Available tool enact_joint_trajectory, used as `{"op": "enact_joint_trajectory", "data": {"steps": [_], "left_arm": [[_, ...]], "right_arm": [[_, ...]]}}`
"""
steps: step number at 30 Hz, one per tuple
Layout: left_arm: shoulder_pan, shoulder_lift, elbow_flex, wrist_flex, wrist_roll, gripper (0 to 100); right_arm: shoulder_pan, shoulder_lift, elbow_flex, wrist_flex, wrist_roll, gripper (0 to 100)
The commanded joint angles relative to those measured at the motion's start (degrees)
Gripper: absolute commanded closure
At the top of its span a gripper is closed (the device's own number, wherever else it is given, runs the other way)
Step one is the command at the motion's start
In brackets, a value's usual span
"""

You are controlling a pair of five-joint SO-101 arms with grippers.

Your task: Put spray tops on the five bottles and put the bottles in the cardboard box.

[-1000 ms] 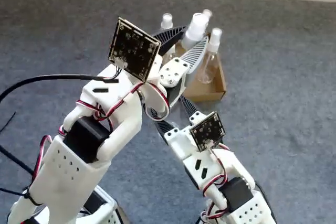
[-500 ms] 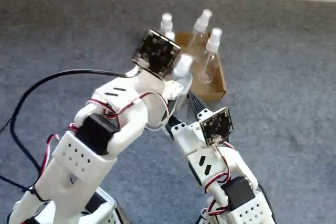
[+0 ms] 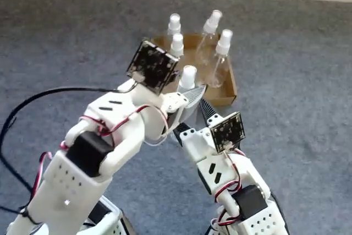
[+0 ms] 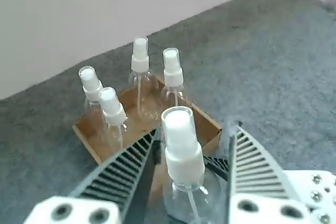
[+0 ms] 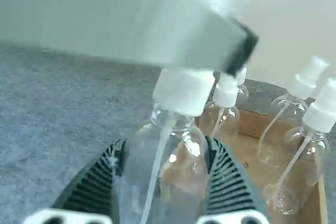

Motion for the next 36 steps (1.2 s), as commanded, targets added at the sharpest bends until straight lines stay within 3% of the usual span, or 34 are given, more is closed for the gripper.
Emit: {"op": "enact_joint_trajectory", "data": {"steps": [1,8,14,18,28,36], "left_arm": [[-1.2,-3.1,-4.4,0.3,-1.8,80],[-8.1,4.0,-10.2,-2.0,-3.1,85],[-7.3,13.7,-19.5,-1.6,-6.2,86],[-5.1,15.7,-22.5,3.3,-6.3,86],[-4.9,14.3,-17.1,12.3,-10.5,86],[-4.8,2.6,-8.5,12.3,-10.8,86]], "right_arm": [[1.4,-1.0,-0.6,-1.5,-0.3,99.4],[1.2,-1.0,-0.6,-1.5,-0.3,99.4],[1.2,-1.0,-0.6,-1.5,-0.3,99.4],[1.2,-1.0,-0.6,-1.5,-0.3,99.4],[1.2,-1.0,-0.6,-1.5,-0.2,99.4],[1.2,-1.0,-0.6,-1.5,-0.2,99.4]]}}
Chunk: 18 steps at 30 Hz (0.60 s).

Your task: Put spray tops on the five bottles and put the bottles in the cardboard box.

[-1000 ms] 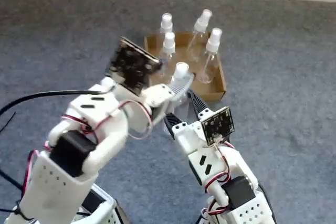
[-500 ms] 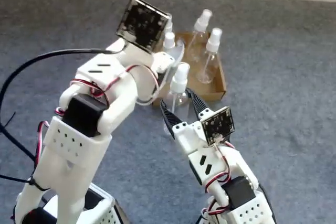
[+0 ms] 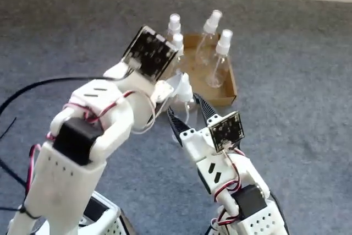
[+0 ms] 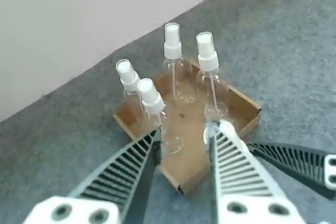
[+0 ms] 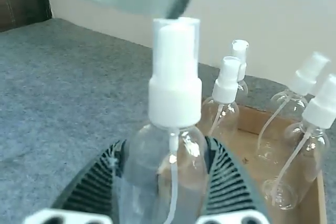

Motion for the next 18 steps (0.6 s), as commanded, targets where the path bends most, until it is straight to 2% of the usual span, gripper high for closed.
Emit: {"op": "enact_joint_trajectory", "data": {"steps": [1,5,8,13,18], "left_arm": [[1.1,-4.1,4.2,0.1,-0.6,86],[0.8,-4.3,6.3,-3.1,-0.6,86],[0.3,-5.1,3.4,-2.7,-0.6,86],[-6.5,-11.1,-0.7,1.3,-0.5,86],[-13.1,-21.4,6.1,3.2,-0.6,86]], "right_arm": [[0.7,-1.1,-0.8,-1.5,-0.3,99.4],[1.0,-1.1,-0.8,-1.5,-0.3,99.2],[1.6,-0.7,-1.0,-1.5,-0.3,99.1],[5.2,-0.7,-1.5,1.9,-0.3,98.9],[5.4,-0.5,-6.2,2.0,-0.3,98.8]]}}
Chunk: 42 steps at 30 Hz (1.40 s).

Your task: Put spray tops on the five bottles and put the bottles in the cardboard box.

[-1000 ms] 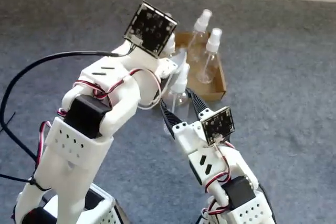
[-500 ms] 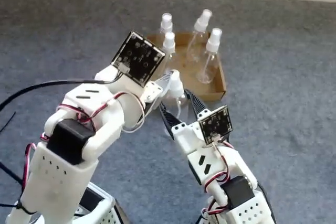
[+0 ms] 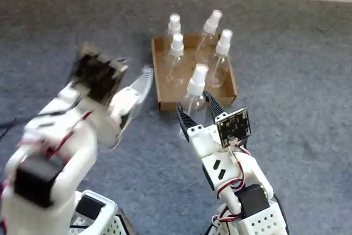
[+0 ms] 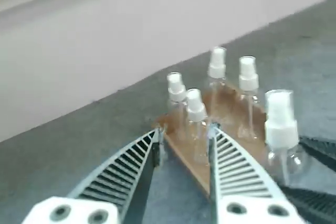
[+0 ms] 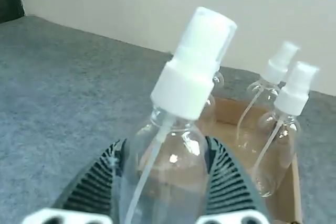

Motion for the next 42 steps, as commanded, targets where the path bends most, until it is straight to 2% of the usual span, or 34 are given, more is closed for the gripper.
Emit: {"op": "enact_joint_trajectory", "data": {"steps": [1,5,8,13,18,20,25,30,34,38,42], "left_arm": [[-5.8,-9.4,6.1,0.7,-0.2,86],[-8.0,-15.0,17.7,0.4,-0.6,86],[-8.1,-17.1,26.1,-3.7,-2.8,86],[-6.3,-19.1,37.5,-10.1,-2.5,85],[-5.3,-22.7,42.0,-12.0,1.5,74],[-5.3,-23.9,42.6,-12.0,1.8,74],[-5.8,-24.7,47.5,-18.0,1.7,75],[-8.4,-24.7,53.0,-24.8,1.6,75],[-10.8,-24.6,53.9,-26.9,1.6,75],[-10.9,-24.6,53.9,-26.8,1.6,75],[-10.9,-24.9,54.1,-26.7,1.6,75]], "right_arm": [[1.2,0.0,-7.0,0.3,-0.2,98.8],[1.2,9.1,-13.6,0.3,-0.2,98.8],[0.6,20.7,-20.5,0.3,-0.2,98.8],[-3.8,39.3,-34.7,0.0,-0.6,99.3],[-8.8,53.7,-45.8,0.3,-0.6,99.3],[-10.6,57.5,-48.7,0.3,-0.6,99.3],[-14.8,60.5,-51.3,1.5,-0.6,99.3],[-16.0,60.5,-54.4,11.5,-0.6,99.3],[-15.7,60.5,-57.1,16.8,-0.4,99.3],[-15.3,60.5,-58.4,17.6,-0.2,99.3],[-9.5,61.2,-58.6,17.1,1.7,99.3]]}}
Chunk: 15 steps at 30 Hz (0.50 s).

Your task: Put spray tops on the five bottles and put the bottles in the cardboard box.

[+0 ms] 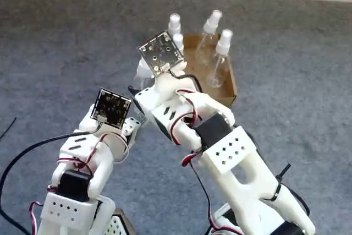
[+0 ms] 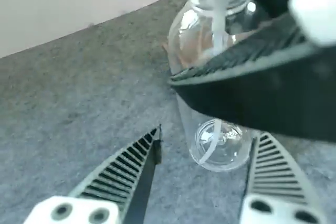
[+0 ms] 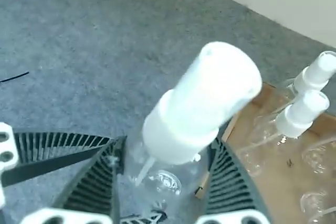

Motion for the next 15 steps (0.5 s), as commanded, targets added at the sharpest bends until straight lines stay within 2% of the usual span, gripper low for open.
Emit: {"op": "enact_joint_trajectory", "data": {"steps": [1,6,15], "left_arm": [[-1.5,-0.9,0.4,-2.3,0.4,75],[-2.8,-1.0,2.0,-2.5,-1.1,75],[-14.5,-1.0,2.2,-3.6,-1.3,75]], "right_arm": [[6.6,0.6,-3.4,0.4,3.0,99.3],[14.2,0.6,-2.9,-8.0,9.5,99.3],[15.4,10.6,3.8,-24.5,11.3,99.3]]}}
